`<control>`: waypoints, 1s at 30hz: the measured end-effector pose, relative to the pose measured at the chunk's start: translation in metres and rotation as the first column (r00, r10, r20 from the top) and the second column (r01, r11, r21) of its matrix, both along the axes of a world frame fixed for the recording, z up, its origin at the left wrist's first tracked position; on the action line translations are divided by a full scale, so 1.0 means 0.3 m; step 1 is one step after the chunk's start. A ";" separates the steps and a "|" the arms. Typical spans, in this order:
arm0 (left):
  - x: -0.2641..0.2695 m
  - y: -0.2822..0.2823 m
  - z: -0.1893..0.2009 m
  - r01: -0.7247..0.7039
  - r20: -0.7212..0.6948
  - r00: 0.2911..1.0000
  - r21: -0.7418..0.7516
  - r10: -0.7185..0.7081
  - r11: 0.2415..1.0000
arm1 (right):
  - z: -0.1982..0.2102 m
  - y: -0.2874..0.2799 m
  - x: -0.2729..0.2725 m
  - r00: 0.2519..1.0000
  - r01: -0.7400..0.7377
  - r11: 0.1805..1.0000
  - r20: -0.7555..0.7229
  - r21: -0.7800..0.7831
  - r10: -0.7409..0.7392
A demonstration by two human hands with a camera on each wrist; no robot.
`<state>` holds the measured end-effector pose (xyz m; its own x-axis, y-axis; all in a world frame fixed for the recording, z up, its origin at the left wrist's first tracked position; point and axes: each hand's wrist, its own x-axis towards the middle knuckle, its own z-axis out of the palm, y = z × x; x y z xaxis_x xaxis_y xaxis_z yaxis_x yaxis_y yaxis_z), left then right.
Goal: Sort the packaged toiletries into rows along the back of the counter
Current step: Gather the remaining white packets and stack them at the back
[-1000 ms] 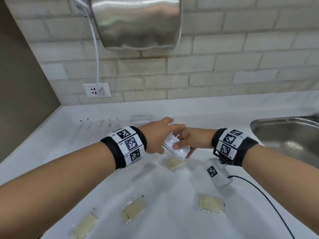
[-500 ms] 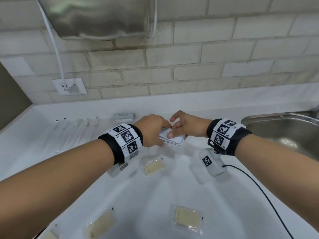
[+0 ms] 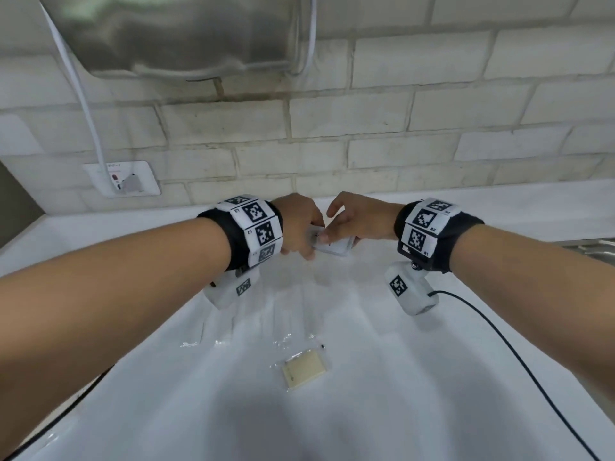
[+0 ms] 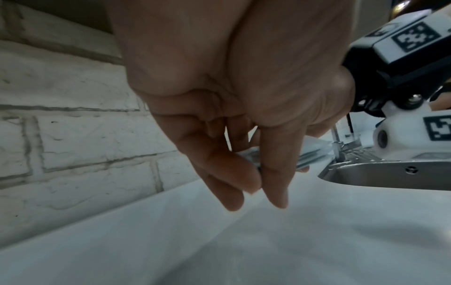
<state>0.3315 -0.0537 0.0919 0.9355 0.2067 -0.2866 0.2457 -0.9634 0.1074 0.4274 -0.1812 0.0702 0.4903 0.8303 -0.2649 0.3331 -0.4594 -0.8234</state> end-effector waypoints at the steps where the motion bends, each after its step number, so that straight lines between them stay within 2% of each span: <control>1: 0.018 0.024 -0.001 -0.007 0.011 1.000 -0.004 0.008 1.000 | 0.002 0.021 0.012 1.000 0.016 1.000 0.013 0.003 -0.017; 4: 0.073 0.101 -0.023 -0.056 0.035 0.998 -0.053 0.058 0.997 | 0.002 0.073 0.050 0.996 0.040 0.999 0.077 -0.016 -0.038; 7: 0.128 0.166 -0.074 -0.109 0.043 0.993 -0.085 0.113 0.990 | -0.011 0.112 0.083 0.983 -0.022 0.990 0.176 -0.139 0.046; 10: 0.176 0.206 -0.148 -0.160 0.012 0.987 -0.113 0.162 0.981 | -0.055 0.165 0.100 0.898 -0.065 0.949 0.397 -0.309 0.191; 13: 0.212 0.233 -0.213 -0.183 -0.032 0.983 -0.119 0.180 0.976 | -0.124 0.227 0.124 0.826 -0.011 0.934 0.523 -0.358 0.210; 19: 0.258 0.267 -0.310 -0.162 -0.114 0.982 -0.069 0.154 0.984 | -0.246 0.312 0.161 0.827 0.025 0.909 0.519 -0.416 0.215; 24: 0.262 0.263 -0.330 -0.110 -0.085 0.991 -0.082 0.104 0.991 | -0.288 0.345 0.172 0.814 -0.007 0.886 0.512 -0.463 0.274; 30: 0.273 0.258 -0.331 -0.024 -0.042 0.999 0.071 0.027 0.997 | -0.298 0.347 0.170 0.819 0.030 0.892 0.523 -0.451 0.237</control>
